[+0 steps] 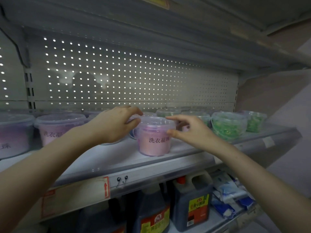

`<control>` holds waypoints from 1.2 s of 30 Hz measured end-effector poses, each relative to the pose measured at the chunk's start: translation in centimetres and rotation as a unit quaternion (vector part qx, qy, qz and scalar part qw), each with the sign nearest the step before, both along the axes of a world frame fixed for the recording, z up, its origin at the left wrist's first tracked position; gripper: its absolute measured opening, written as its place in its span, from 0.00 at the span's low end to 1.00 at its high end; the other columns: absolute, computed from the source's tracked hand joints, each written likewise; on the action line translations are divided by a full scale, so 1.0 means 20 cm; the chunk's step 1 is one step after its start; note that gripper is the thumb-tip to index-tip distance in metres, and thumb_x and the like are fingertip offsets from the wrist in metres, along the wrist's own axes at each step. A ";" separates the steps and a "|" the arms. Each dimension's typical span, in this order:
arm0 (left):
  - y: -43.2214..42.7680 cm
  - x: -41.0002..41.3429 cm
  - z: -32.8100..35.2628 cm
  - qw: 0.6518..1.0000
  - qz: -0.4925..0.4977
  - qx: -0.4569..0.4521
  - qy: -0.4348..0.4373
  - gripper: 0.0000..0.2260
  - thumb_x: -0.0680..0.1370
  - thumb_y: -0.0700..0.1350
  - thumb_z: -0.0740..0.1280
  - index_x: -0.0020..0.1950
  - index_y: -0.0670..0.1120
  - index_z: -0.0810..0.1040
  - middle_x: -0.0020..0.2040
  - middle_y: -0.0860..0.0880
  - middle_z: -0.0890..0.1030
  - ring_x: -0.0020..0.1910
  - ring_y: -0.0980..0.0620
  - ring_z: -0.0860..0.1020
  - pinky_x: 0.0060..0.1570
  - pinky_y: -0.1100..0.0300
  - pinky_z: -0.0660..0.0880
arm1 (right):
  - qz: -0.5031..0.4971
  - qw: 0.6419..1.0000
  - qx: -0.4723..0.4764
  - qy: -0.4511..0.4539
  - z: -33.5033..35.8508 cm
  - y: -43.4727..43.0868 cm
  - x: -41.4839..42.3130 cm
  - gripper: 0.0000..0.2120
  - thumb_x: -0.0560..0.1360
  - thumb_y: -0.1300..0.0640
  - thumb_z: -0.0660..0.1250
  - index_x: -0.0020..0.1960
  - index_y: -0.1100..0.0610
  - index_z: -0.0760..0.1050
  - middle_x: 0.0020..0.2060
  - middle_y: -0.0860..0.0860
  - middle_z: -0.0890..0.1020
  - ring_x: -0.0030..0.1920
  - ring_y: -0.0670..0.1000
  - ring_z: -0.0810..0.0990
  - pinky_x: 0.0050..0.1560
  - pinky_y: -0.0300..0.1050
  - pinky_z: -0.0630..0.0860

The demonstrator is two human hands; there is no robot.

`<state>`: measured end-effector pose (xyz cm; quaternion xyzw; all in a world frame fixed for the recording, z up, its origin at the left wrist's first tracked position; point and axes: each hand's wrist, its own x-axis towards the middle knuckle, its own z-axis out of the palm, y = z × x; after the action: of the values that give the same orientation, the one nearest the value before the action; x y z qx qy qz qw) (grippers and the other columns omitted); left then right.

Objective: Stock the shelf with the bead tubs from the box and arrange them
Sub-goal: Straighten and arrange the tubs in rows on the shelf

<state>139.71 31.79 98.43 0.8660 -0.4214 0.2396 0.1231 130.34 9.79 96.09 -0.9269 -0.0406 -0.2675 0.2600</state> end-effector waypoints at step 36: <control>-0.07 -0.03 -0.07 1.000 0.002 0.000 0.029 0.28 0.67 0.68 0.59 0.65 0.62 0.71 0.64 0.64 0.73 0.59 0.65 0.73 0.57 0.68 0.68 | -0.109 0.934 -0.337 0.048 0.16 -0.31 1.01 0.09 0.70 0.65 0.66 0.50 0.59 0.76 0.53 0.59 0.80 0.52 0.59 0.79 0.46 0.45 0.70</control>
<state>139.16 30.36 97.10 0.8731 -0.4163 0.2149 0.1349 150.49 3.60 99.30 -0.9706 -0.0147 -0.2198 -0.0968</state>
